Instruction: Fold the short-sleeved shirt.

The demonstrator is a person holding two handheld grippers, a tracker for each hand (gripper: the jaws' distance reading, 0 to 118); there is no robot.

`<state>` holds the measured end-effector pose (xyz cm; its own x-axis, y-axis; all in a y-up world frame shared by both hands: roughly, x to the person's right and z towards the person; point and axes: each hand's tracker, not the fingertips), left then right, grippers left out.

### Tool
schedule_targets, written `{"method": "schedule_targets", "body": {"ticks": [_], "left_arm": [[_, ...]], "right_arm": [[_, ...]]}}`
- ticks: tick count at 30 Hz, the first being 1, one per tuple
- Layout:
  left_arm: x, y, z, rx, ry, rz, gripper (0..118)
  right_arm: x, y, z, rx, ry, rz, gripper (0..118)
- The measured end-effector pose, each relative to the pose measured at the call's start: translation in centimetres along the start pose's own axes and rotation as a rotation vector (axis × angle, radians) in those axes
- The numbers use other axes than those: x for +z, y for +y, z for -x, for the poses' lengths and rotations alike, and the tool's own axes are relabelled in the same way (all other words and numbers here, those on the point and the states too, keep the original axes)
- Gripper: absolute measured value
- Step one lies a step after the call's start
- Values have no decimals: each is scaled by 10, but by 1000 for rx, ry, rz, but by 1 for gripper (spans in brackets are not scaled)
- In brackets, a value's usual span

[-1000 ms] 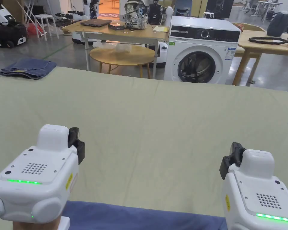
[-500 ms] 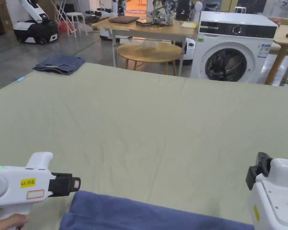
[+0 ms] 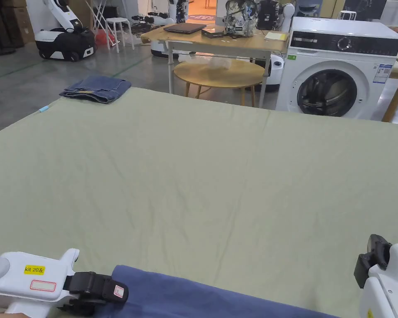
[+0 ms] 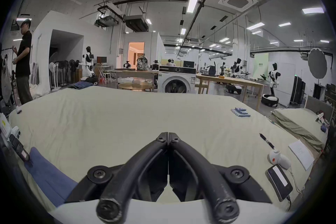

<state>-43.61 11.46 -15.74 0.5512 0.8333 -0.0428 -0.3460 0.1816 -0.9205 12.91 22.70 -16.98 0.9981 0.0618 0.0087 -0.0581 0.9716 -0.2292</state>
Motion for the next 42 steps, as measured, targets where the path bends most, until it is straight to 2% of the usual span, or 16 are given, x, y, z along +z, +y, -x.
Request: {"method": "schedule_targets", "body": {"ticks": [3, 4, 5, 7, 9, 10, 16, 24, 29, 31, 36, 42], "left_arm": [[-10, -1, 5, 41, -63, -17, 63], [-14, 0, 6, 51, -90, -21, 59], [-19, 0, 6, 51, -94, -27, 47], [-27, 2, 1, 17, -33, -32, 14], [-36, 2, -2, -8, 75, -33, 8], [-38, -1, -3, 7, 54, -35, 7], [-30, -9, -31, -30, 101, -112, 5], [14, -8, -78, -100, 155, -192, 4], [57, 7, -85, -128, 352, -238, 4], [59, -4, -111, -136, 408, -240, 4], [44, -17, -143, -138, 414, -210, 4], [26, -21, -170, -154, 265, -159, 4]], "right_arm": [[-1, -2, 0, -1, 1, 6, 0], [-2, -3, 1, -2, 2, 10, 0], [-3, -4, 2, -5, 5, 16, 0], [-4, -5, 3, -8, 10, 25, 0], [-4, -6, 5, -6, 13, 27, 0], [-4, -6, 6, -4, 14, 27, 0], [-3, -5, 5, -4, 18, 29, 0], [-5, -3, -5, 1, 8, 30, 0], [-5, -2, -7, 6, 10, 29, 0], [-6, -2, -6, 8, 15, 27, 0], [-8, -2, -3, 5, 27, 31, 0], [-6, -2, -2, 7, 35, 33, 0]]}}
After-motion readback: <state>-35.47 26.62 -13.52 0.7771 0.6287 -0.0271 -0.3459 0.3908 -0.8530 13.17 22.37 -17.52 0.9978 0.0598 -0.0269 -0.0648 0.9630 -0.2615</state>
